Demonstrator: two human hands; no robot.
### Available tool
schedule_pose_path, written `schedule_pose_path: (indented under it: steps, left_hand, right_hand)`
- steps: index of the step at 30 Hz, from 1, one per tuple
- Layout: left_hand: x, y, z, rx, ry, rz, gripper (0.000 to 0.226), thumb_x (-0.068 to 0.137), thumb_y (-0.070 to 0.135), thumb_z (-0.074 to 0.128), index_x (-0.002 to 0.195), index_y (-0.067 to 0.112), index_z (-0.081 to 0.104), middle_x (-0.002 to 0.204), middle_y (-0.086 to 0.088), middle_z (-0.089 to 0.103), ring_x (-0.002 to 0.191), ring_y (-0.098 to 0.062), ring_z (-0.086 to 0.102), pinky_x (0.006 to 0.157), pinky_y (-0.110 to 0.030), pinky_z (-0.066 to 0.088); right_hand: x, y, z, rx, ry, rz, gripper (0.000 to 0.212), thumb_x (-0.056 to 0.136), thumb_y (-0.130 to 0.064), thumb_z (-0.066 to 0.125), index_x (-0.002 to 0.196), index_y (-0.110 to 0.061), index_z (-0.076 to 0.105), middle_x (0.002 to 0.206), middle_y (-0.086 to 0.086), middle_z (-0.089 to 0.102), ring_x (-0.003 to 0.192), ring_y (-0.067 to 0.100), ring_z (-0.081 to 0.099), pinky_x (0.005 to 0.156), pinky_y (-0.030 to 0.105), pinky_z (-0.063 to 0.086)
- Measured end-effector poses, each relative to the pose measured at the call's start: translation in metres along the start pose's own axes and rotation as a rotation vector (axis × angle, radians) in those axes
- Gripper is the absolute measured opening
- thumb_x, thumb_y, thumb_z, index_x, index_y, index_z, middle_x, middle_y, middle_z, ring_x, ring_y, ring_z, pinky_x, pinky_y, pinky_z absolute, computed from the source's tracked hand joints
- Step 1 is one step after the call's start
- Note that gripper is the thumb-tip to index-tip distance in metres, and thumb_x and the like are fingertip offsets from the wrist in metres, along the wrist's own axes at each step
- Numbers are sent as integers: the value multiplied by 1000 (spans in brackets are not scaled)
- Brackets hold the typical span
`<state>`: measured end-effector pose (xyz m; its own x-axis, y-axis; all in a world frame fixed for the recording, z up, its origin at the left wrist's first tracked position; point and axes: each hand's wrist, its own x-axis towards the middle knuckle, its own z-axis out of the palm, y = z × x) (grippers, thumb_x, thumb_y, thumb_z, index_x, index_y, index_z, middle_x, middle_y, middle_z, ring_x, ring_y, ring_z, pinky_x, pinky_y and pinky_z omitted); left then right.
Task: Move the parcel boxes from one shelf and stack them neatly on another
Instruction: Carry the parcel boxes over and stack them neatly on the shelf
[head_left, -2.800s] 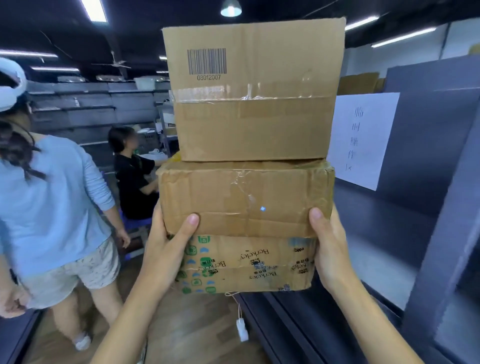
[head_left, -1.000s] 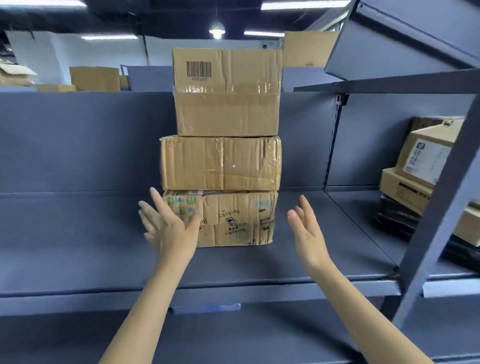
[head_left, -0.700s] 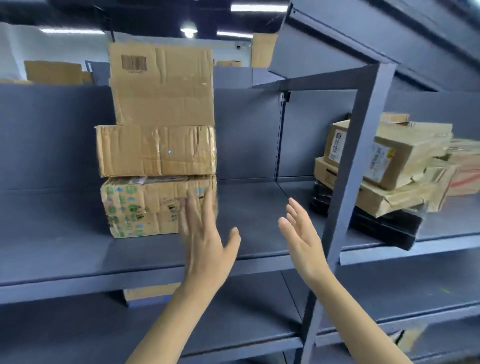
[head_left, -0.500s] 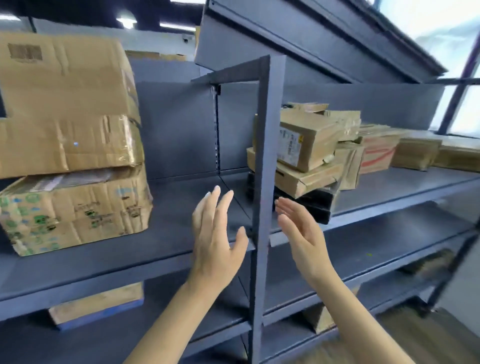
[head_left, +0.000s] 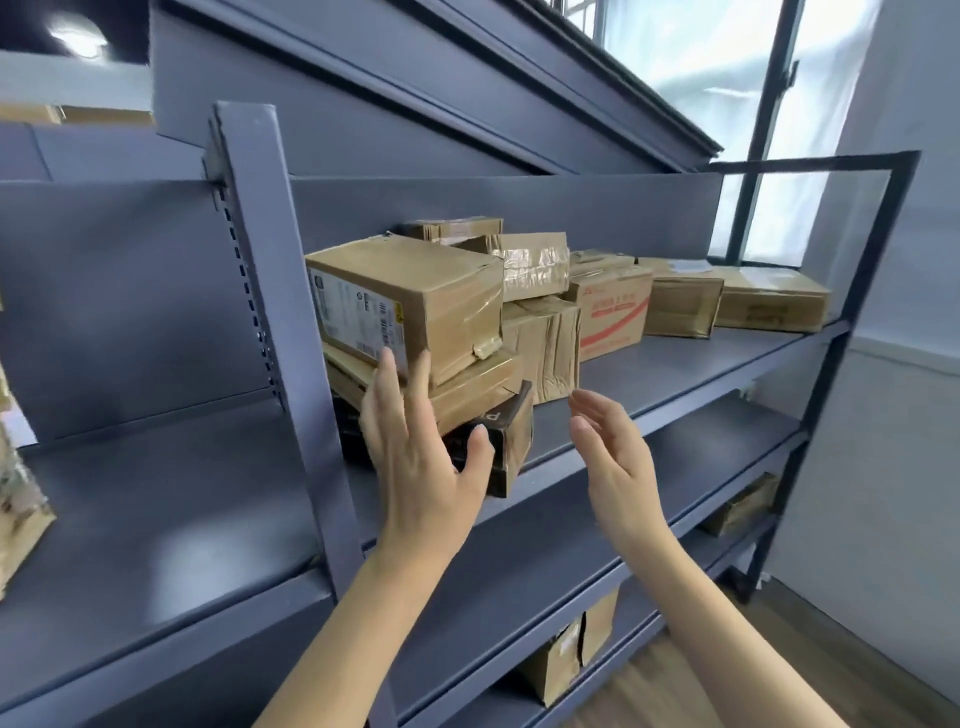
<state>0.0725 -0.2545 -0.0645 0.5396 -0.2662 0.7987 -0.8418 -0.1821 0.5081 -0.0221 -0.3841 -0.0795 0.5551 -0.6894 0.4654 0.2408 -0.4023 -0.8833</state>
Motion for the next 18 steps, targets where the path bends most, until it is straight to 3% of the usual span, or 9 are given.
schedule_pose_path:
  steps: [3,7,11,14,16,18]
  left_hand:
    - [23,-8,10,-9,63,-45,66,79,40,45,139,27,22,156,-16,13,138,-14,3,111,-48,15]
    - [47,-12,8,-29,170,-69,72,78,42,49,141,26,20,156,-15,13,141,-18,6,114,-51,14]
    - [62,-18,13,-158,196,-242,88,71,55,51,146,35,11,158,-4,10,145,-15,7,117,-43,13]
    - [66,-30,21,-189,175,-331,95,67,65,51,146,42,4,159,7,6,145,-10,7,117,-42,14]
    - [67,-41,23,-285,170,-407,96,66,67,50,147,43,5,156,17,8,141,4,11,116,-35,16]
    - [66,-47,26,-405,166,-451,95,66,66,48,148,40,6,147,28,15,129,21,17,110,-22,19]
  right_hand:
    - [34,7,6,19,1,-31,26,98,-18,48,122,-26,51,116,-21,56,114,-5,51,89,10,44]
    - [79,11,3,26,-17,-67,24,97,-20,51,119,-31,52,122,-13,58,119,3,52,98,24,44]
    - [128,2,10,55,-93,-144,32,85,-35,52,117,-34,50,126,-8,57,120,1,51,100,22,42]
    - [147,9,33,43,-243,-152,52,79,-50,51,127,-30,47,132,-5,54,122,1,50,102,23,41]
    - [148,20,46,77,-306,-127,57,78,-52,49,130,-29,47,132,-5,55,122,3,51,103,27,41]
    - [146,29,52,91,-325,-126,51,81,-50,50,128,-30,48,128,-12,57,121,-1,50,102,23,39]
